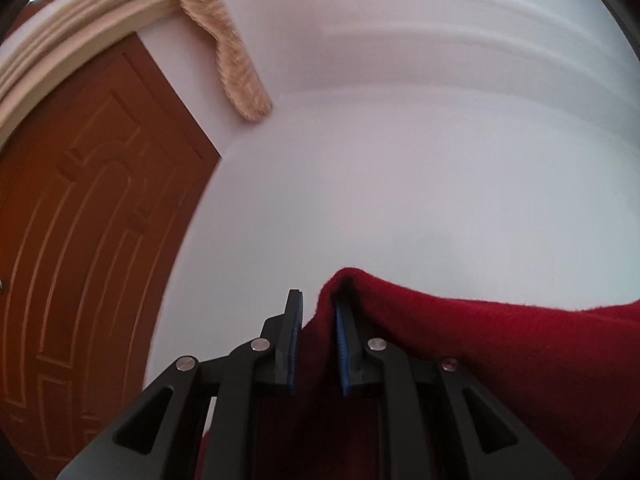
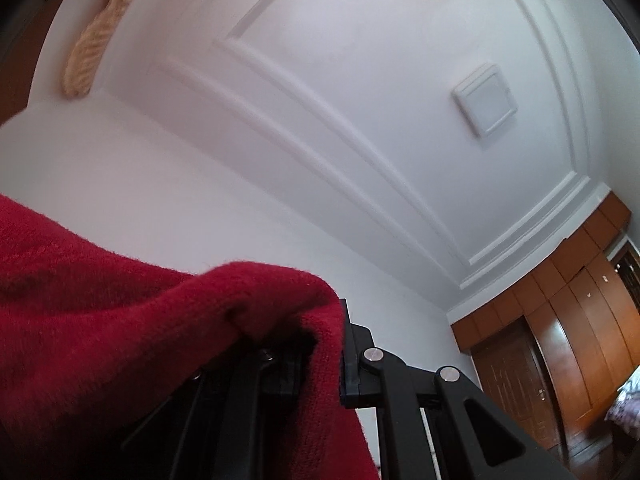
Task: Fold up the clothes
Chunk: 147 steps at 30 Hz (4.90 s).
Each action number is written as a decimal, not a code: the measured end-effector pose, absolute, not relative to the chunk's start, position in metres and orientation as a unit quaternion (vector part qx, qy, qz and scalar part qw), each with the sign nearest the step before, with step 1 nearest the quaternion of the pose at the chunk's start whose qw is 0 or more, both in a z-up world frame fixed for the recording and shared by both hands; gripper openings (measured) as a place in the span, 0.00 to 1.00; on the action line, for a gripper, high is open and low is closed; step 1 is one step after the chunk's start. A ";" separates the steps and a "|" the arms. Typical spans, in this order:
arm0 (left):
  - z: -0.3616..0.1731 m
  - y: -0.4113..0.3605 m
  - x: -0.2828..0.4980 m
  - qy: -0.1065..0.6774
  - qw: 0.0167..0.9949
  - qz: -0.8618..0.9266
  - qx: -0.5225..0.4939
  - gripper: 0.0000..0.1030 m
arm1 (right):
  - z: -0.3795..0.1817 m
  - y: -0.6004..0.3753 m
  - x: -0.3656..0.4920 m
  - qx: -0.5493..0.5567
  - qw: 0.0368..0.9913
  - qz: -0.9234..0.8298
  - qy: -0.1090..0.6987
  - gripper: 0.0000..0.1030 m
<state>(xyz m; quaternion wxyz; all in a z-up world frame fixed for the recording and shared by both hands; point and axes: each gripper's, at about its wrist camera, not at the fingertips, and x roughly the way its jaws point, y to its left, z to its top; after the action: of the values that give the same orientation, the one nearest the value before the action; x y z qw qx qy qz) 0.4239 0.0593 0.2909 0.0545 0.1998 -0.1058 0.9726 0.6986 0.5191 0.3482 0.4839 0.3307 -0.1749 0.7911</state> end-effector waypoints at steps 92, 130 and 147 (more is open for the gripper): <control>-0.034 0.260 -0.066 0.259 -0.014 0.865 -0.429 0.73 | 0.023 0.762 0.301 -0.262 0.376 0.880 -0.126 0.91; 0.026 0.185 0.095 0.209 0.066 0.890 -0.401 0.78 | 0.017 0.761 0.297 -0.269 0.379 0.879 -0.107 0.91; -0.009 0.148 0.205 0.126 0.142 0.854 -0.485 0.79 | 0.017 0.761 0.300 -0.267 0.377 0.883 -0.084 0.92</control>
<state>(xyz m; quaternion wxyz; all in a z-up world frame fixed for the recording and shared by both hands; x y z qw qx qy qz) 0.2053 0.1484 -0.0087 0.1416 -0.4845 0.1260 0.8540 0.2998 0.7606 0.0166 0.3767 -0.2667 -0.0839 0.8831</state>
